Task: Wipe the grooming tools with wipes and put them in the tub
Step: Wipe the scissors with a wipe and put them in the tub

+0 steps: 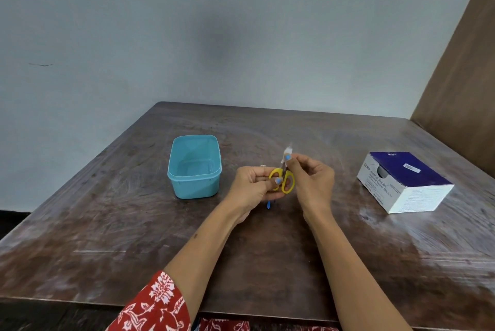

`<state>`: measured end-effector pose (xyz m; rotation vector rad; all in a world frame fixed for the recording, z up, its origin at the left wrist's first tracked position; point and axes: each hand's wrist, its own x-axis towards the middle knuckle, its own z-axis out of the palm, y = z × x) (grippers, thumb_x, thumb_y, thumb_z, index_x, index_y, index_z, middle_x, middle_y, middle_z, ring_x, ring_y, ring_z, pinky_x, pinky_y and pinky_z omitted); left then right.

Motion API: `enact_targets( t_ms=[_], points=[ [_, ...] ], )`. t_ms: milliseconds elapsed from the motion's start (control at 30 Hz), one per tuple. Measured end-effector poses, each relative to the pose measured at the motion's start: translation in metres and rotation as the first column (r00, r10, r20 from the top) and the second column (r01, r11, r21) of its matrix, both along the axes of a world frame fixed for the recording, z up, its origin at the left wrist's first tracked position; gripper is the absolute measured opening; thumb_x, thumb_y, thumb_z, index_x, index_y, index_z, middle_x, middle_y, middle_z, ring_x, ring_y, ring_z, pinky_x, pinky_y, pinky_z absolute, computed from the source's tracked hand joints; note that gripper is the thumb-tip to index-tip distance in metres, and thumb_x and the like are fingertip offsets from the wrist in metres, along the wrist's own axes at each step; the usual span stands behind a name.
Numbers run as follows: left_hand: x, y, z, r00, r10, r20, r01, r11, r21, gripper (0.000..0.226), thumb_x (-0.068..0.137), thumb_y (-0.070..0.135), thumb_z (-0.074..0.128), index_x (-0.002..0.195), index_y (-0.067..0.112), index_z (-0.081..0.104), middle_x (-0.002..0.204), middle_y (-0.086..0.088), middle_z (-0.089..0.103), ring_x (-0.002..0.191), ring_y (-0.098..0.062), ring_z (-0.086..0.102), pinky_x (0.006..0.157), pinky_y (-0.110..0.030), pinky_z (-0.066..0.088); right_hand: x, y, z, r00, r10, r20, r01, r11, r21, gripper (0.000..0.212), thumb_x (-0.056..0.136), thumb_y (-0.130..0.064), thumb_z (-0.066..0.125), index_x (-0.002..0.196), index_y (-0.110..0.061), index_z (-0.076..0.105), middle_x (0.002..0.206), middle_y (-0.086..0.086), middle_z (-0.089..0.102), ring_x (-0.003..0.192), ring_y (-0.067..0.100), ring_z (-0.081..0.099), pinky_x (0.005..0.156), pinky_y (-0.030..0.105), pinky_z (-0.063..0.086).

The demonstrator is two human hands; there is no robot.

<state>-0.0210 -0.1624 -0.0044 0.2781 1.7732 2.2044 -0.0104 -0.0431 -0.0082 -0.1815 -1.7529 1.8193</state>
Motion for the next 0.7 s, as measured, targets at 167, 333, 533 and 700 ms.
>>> enact_targets(
  t_ms=[167,333,533,700],
  points=[
    [-0.0015,-0.0013,-0.0002,1.0,0.014,-0.006,-0.014,1.0,0.021,0.023,0.086,-0.006,0.057,0.107,-0.005,0.063,0.093,-0.017,0.069,0.079,-0.018,0.07,0.071,-0.029,0.06,0.0023,-0.0018,0.002,1.0,-0.009,-0.003,0.009,0.999,0.05,0.012,0.082,-0.013,0.071,0.079,-0.024,0.07,0.069,-0.009,0.07,0.059,-0.003,0.065,0.053,0.008,0.046],
    [-0.0013,-0.0011,-0.0002,0.997,0.072,-0.036,-0.071,0.997,0.033,0.024,0.085,-0.005,0.058,0.109,-0.005,0.063,0.096,-0.018,0.07,0.076,-0.016,0.071,0.07,-0.029,0.06,0.0023,-0.0007,0.0002,0.999,-0.034,0.032,0.027,0.979,0.202,0.008,0.081,-0.019,0.072,0.082,-0.027,0.072,0.077,-0.008,0.071,0.075,0.002,0.066,0.067,0.014,0.05],
    [-0.0018,-0.0006,-0.0013,0.981,0.159,-0.11,-0.154,0.987,0.047,0.031,0.085,-0.005,0.059,0.115,0.002,0.062,0.097,-0.016,0.07,0.075,-0.014,0.071,0.068,-0.029,0.06,0.0015,0.0017,-0.0011,0.991,-0.133,0.02,0.109,0.886,0.452,0.013,0.081,-0.017,0.071,0.093,-0.015,0.076,0.085,0.002,0.072,0.077,0.01,0.064,0.073,0.024,0.05],
    [-0.0069,-0.004,-0.0002,0.972,0.221,-0.08,-0.205,0.965,0.163,0.027,0.084,-0.005,0.059,0.107,0.008,0.066,0.098,-0.013,0.07,0.082,-0.019,0.07,0.073,-0.031,0.06,0.0001,0.003,-0.0041,0.991,-0.13,0.008,0.105,0.827,0.553,0.012,0.081,-0.017,0.072,0.092,-0.014,0.076,0.085,0.001,0.071,0.075,0.006,0.058,0.066,0.007,0.038]
  ],
)
